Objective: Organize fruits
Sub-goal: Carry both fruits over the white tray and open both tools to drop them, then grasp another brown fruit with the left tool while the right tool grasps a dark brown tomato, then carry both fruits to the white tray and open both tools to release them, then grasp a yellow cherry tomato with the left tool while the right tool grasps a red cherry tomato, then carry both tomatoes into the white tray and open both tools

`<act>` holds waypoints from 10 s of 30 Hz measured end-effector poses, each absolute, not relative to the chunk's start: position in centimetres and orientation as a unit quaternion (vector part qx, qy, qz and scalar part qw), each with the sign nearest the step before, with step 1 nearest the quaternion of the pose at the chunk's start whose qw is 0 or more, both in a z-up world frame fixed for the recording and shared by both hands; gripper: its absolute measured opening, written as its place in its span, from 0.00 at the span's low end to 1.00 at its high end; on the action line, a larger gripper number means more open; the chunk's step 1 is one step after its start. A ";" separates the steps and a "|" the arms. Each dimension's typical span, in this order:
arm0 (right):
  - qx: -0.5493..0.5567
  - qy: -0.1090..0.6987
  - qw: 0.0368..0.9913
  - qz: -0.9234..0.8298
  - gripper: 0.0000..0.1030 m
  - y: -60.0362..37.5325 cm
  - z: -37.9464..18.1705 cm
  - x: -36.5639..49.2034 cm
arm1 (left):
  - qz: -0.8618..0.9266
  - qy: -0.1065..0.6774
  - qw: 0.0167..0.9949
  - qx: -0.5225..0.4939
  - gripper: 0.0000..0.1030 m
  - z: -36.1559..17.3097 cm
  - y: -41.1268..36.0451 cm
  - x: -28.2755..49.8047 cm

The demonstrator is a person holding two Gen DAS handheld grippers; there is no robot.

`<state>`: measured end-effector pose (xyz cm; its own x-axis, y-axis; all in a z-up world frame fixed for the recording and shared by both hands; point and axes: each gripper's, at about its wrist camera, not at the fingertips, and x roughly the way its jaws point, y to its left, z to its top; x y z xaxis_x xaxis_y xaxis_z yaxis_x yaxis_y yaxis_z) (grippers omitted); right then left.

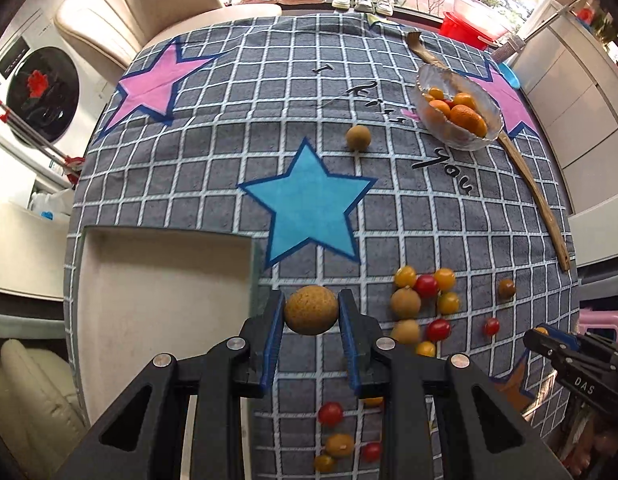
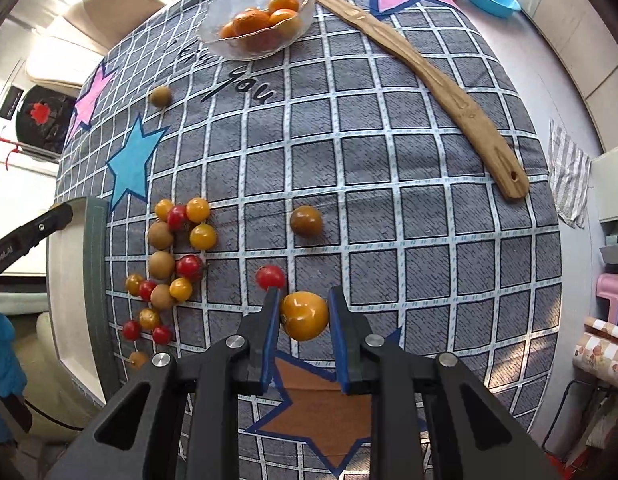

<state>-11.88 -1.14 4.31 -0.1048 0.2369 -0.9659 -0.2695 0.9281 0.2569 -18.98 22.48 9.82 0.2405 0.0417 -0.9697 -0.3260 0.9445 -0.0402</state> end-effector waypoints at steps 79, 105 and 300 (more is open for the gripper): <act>0.039 0.739 0.669 0.059 0.80 -2.3 4.7 -16.1 | 0.009 0.641 0.767 -0.030 0.78 5.8 18.9 -18.2; -0.042 0.719 0.688 0.093 0.51 1.2 -1.0 -5.1 | 0.032 0.669 0.741 -0.038 0.64 -0.5 14.6 -13.5; 0.018 0.721 0.675 0.158 0.20 3.2 4.7 -15.9 | -0.003 0.611 0.788 -0.073 0.22 7.3 22.6 -25.0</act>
